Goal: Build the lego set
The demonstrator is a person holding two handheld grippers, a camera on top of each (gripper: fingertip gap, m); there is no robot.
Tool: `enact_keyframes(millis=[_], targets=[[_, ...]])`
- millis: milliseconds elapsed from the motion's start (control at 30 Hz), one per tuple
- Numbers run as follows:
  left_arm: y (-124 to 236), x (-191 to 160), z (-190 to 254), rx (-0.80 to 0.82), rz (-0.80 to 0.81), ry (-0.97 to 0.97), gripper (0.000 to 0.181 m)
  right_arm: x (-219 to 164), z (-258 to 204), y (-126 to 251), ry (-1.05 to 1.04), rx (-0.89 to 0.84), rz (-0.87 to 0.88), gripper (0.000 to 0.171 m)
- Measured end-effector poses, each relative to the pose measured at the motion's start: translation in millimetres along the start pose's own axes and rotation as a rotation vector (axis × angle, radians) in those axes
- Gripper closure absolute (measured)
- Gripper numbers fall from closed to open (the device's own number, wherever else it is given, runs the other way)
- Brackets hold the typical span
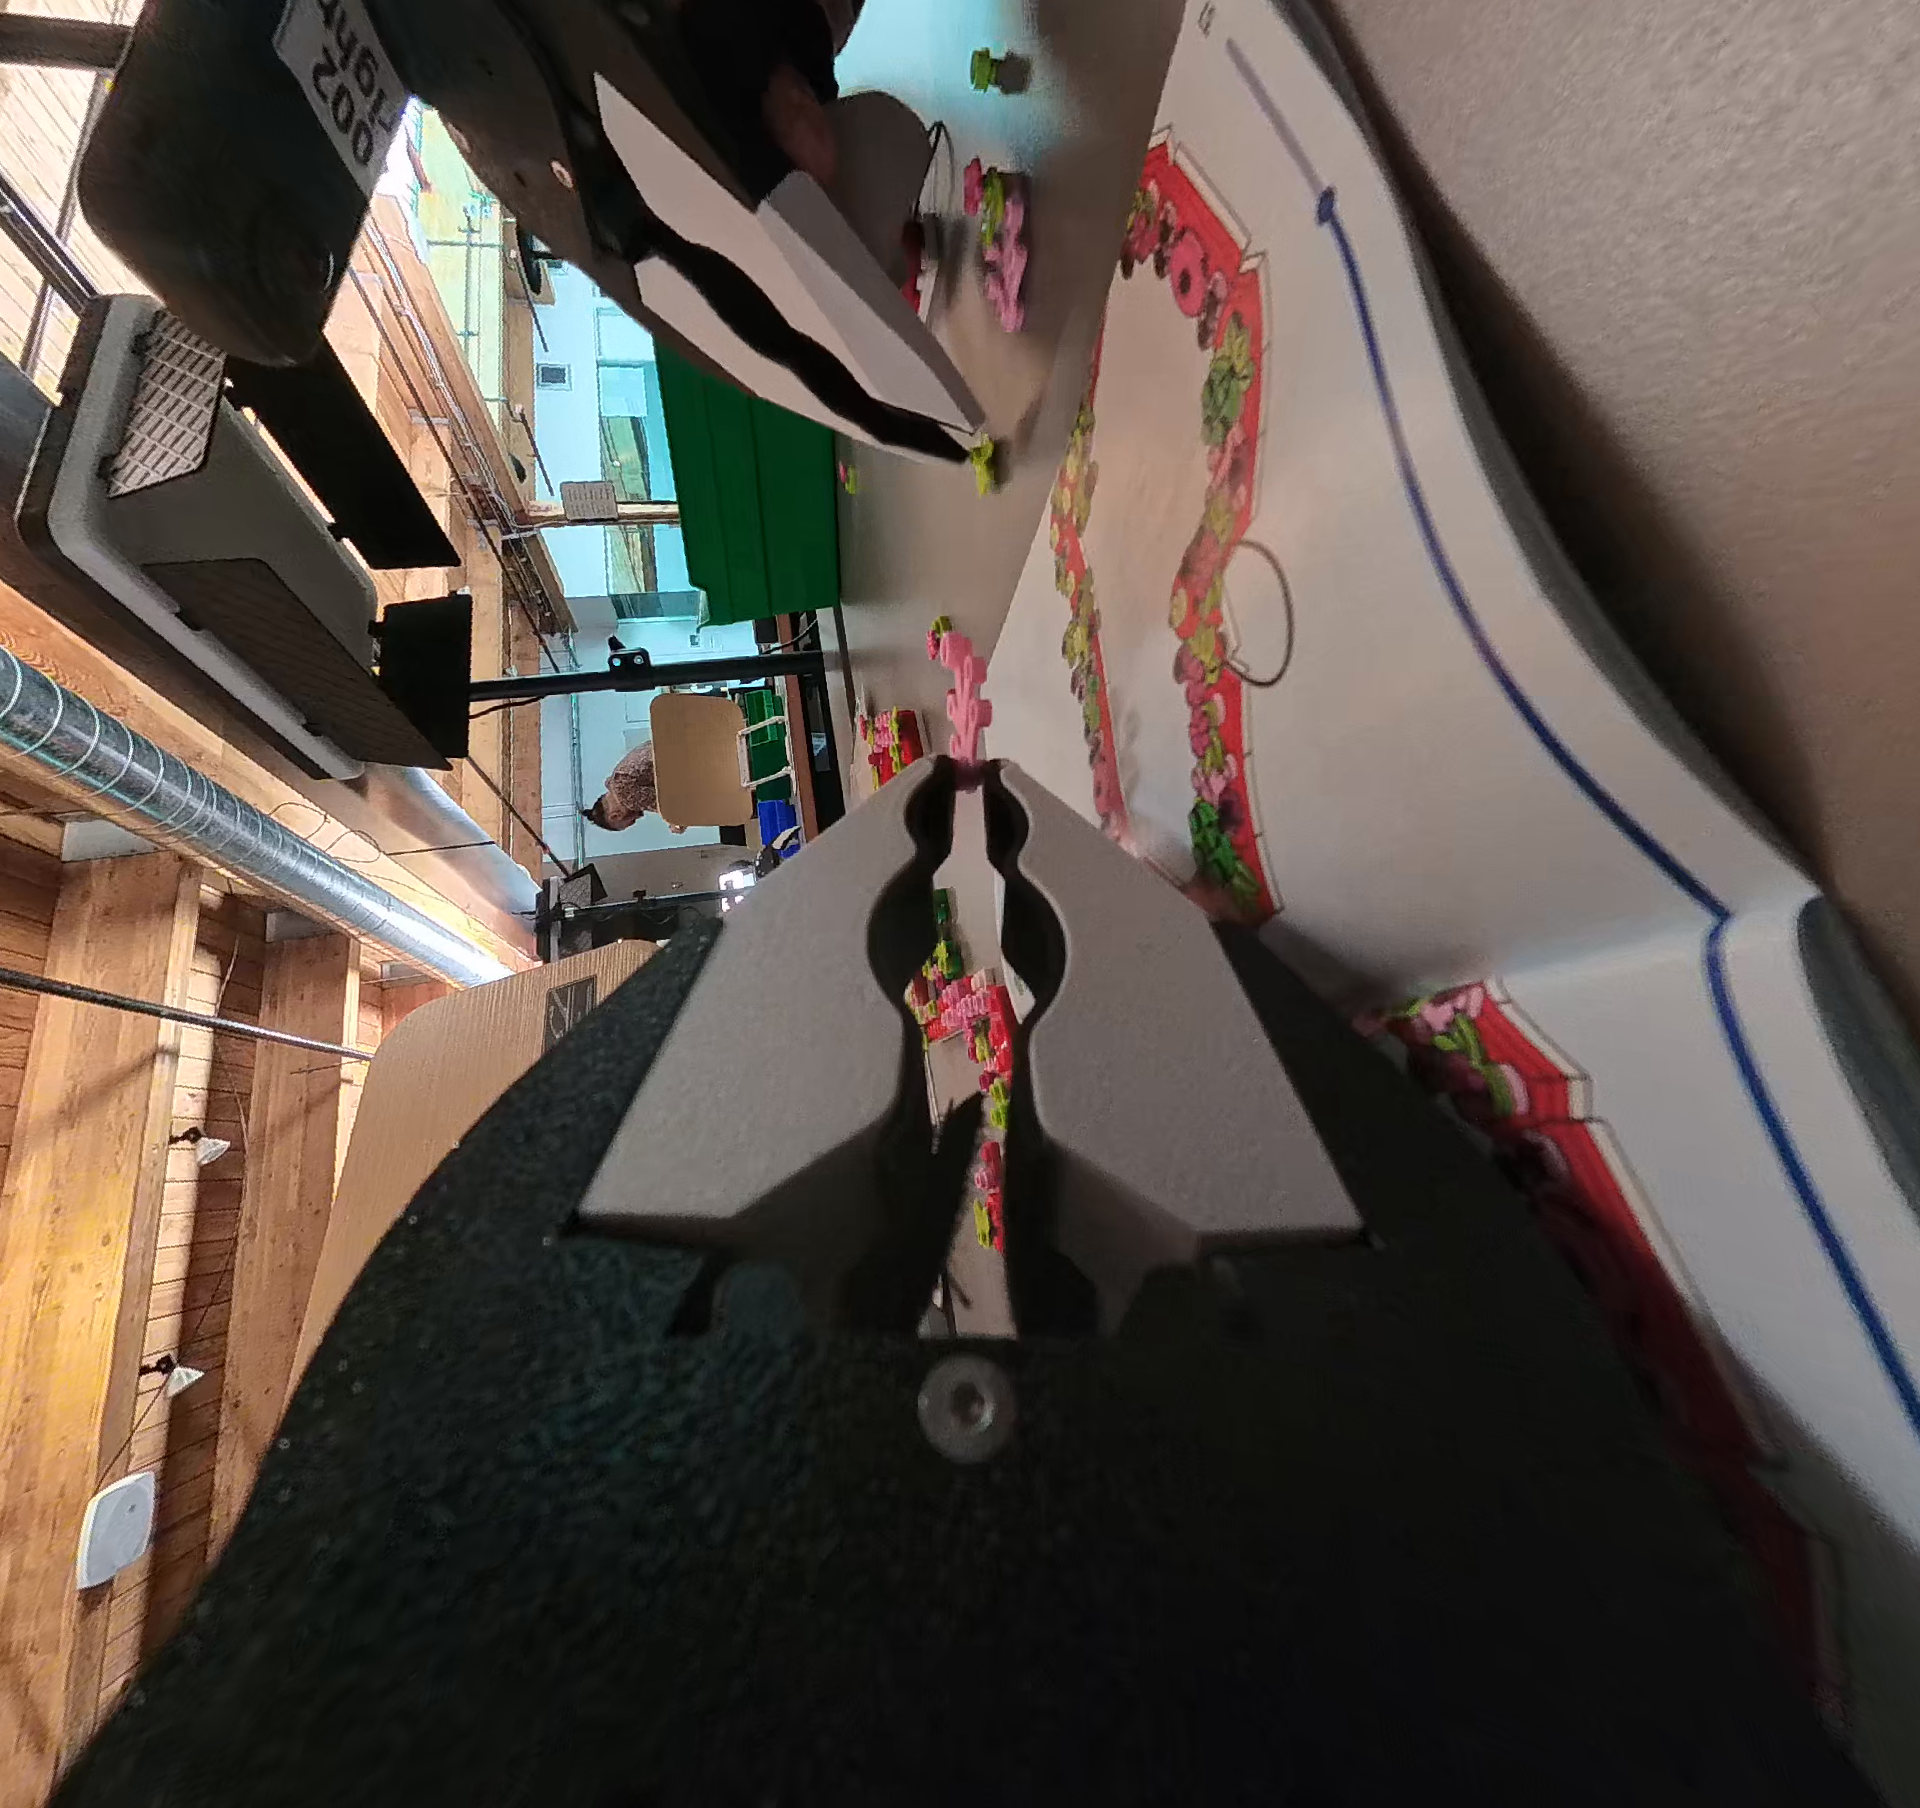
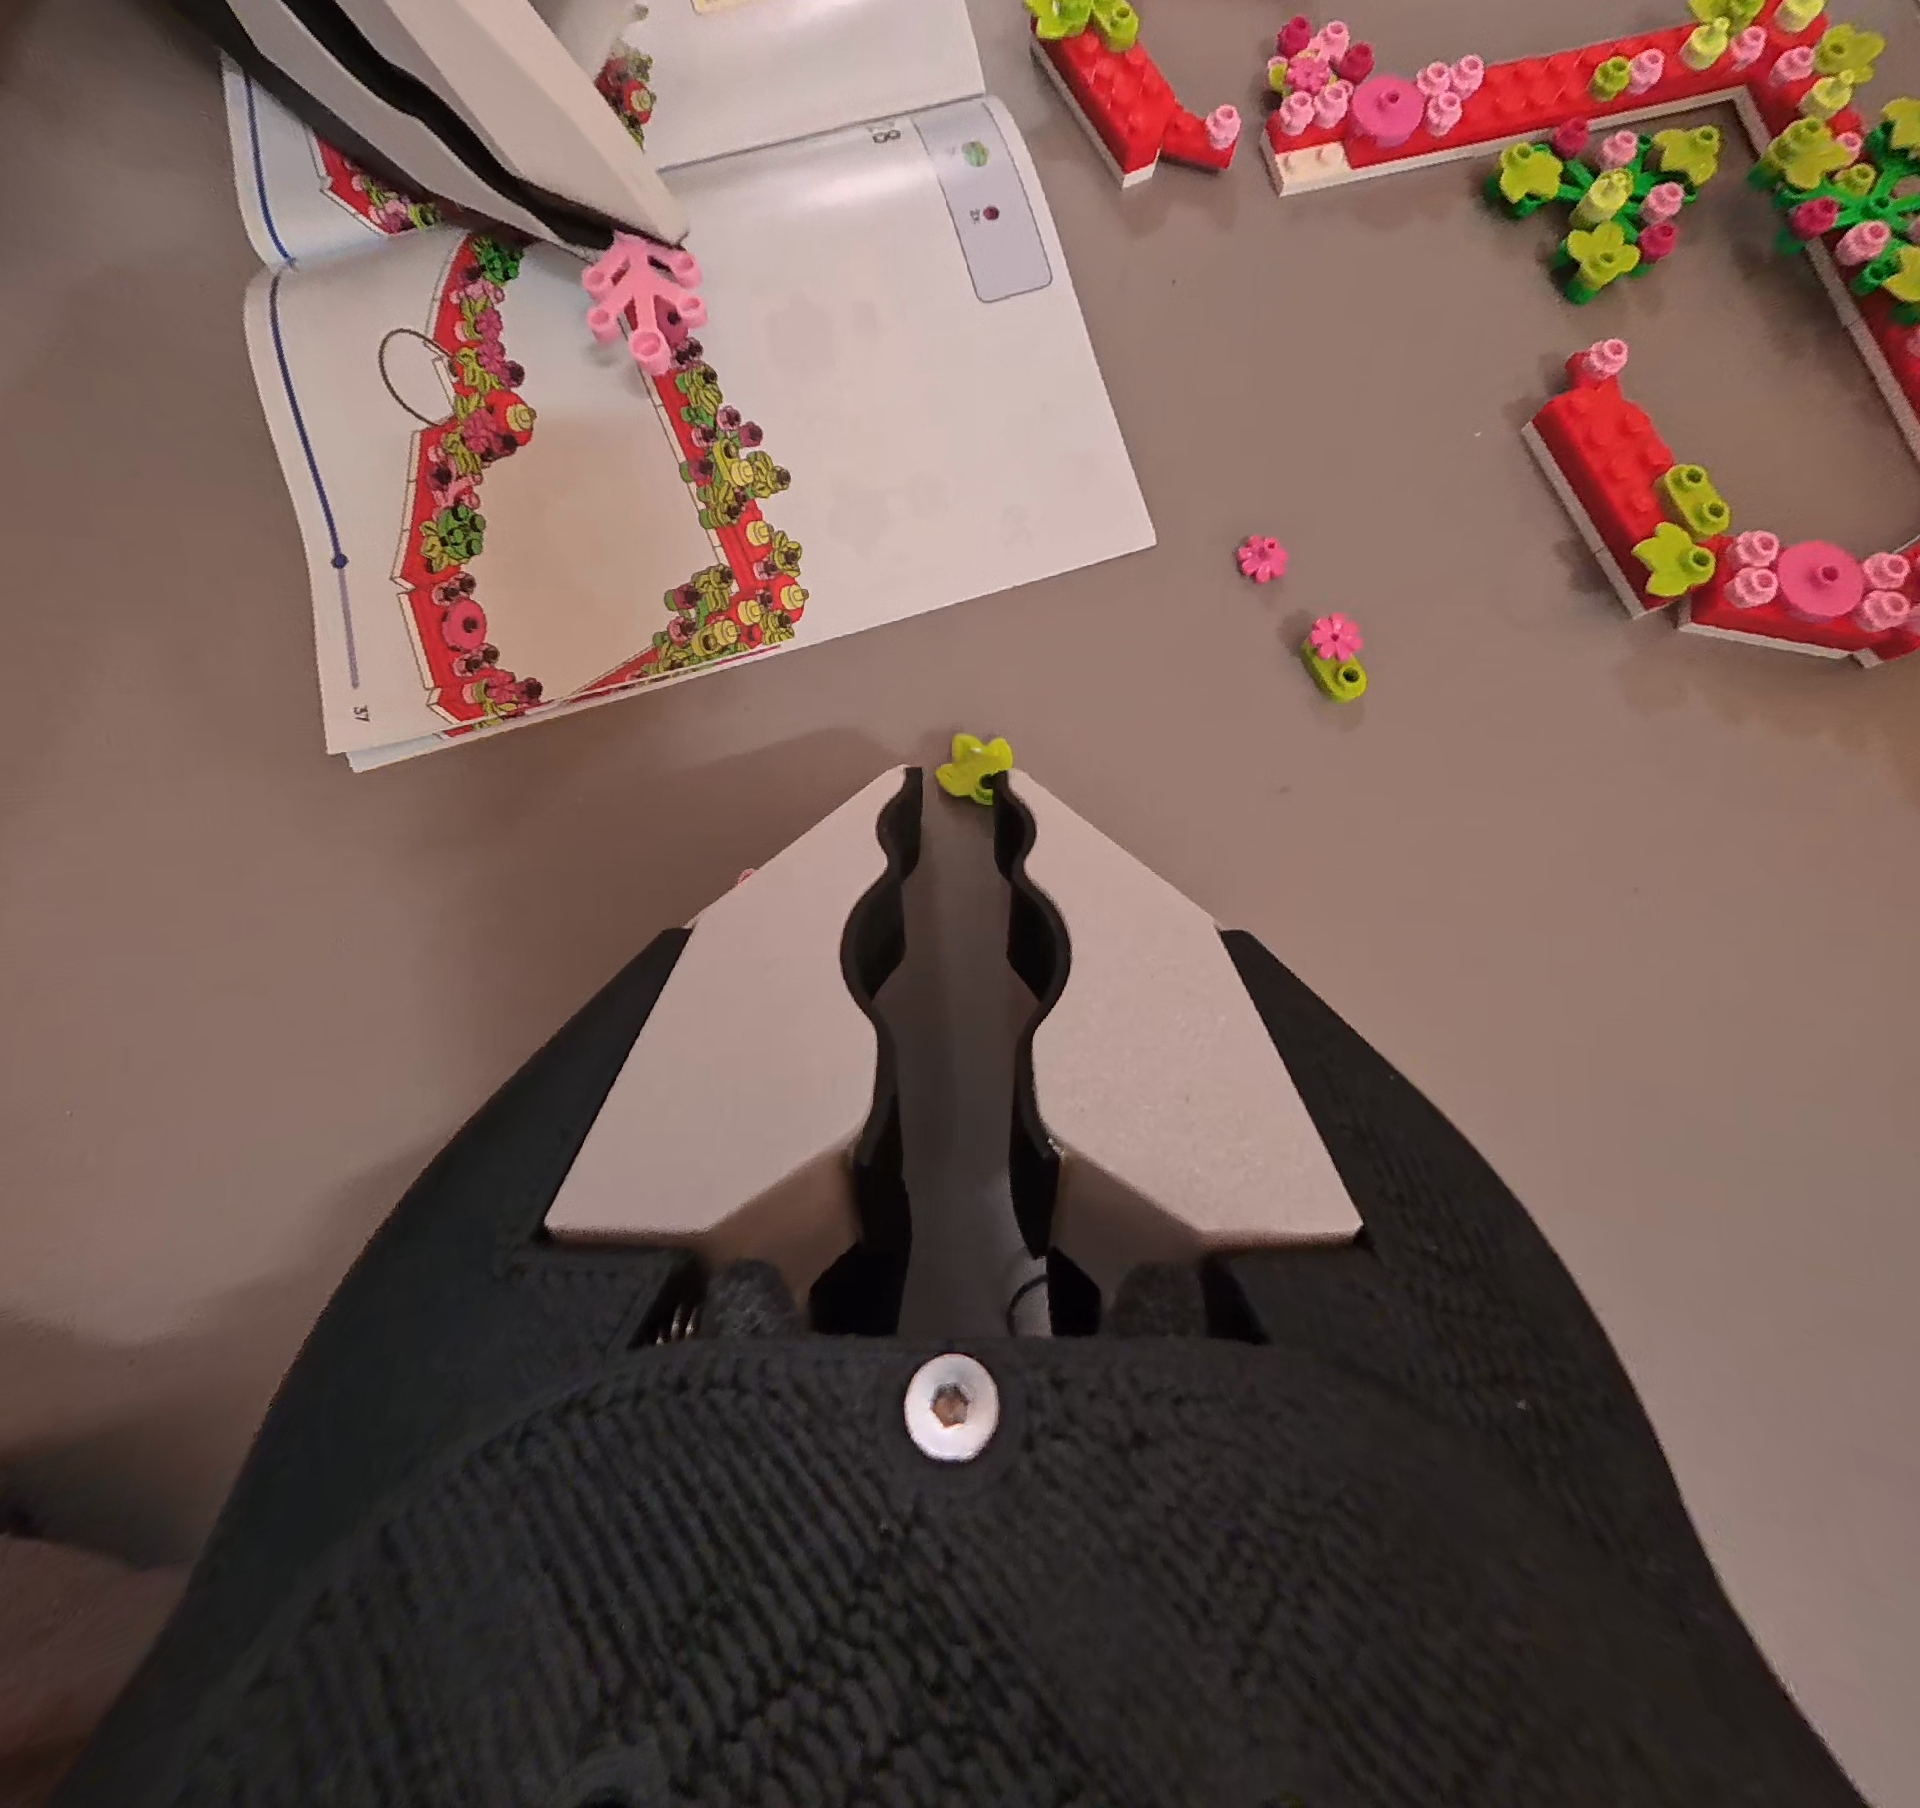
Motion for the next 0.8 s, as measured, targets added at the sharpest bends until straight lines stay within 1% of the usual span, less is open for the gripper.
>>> enact_keyframes(millis=[233,367,467,633,733,800], targets=[[-0.3,0.3,0.7,-0.003,0.001,-0.004,0.178,4.3,5.3,3.8,0.026,-0.042,0.039,0.157],[-0.4,0.8,1.0,-0.005,0.003,-0.004,0.178,2.7,4.5,-0.4,0.018,-0.008,0.033,0.155],[-0.2,0.2,0.4,-0.004,0.002,-0.003,0.178,-0.1,1.8,-0.2,0.010,0.006,0.014,0.156],[-0.5,-0.1,0.8,-0.007,0.000,-0.002,0.178,1.7,0.8,4.0,0.008,0.001,0.032,0.159],[-0.7,0.3,1.2,-0.009,0.001,-0.004,0.178,2.9,5.1,3.4,0.030,-0.034,0.033,0.154],[-0.6,0.3,1.2,-0.009,0.001,-0.003,0.178,2.5,4.5,1.5,0.034,-0.028,0.027,0.153]])
Point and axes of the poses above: each gripper's, where its closed fingertips meet, y back along the fingers, x out of its top, z = x × y across the jaws, the point moved 2 cm from there along y, back along the fingers, and after that the axes turned 2 degrees about -z, right-handed, at the moved point
